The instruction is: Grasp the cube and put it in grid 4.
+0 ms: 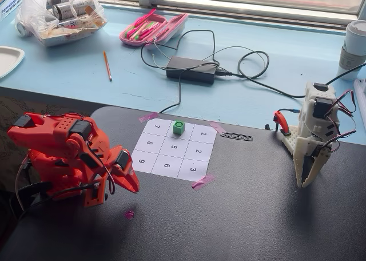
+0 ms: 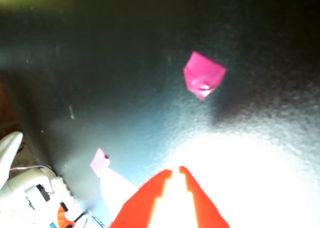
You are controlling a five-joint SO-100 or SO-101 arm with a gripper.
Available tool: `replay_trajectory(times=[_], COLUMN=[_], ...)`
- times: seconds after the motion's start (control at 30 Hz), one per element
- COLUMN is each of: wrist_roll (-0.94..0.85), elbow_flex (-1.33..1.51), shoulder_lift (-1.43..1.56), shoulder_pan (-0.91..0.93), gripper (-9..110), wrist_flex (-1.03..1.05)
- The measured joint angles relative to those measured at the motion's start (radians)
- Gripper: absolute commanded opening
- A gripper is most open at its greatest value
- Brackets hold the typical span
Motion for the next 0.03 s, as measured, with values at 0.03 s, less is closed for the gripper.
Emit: replay_trajectory(times=[0.03], wrist_roll=[0.0], elbow_flex=[0.0], shoulder_lift=[0.0], shoulder_pan=[0.0], gripper=[0], wrist_flex=[0.0])
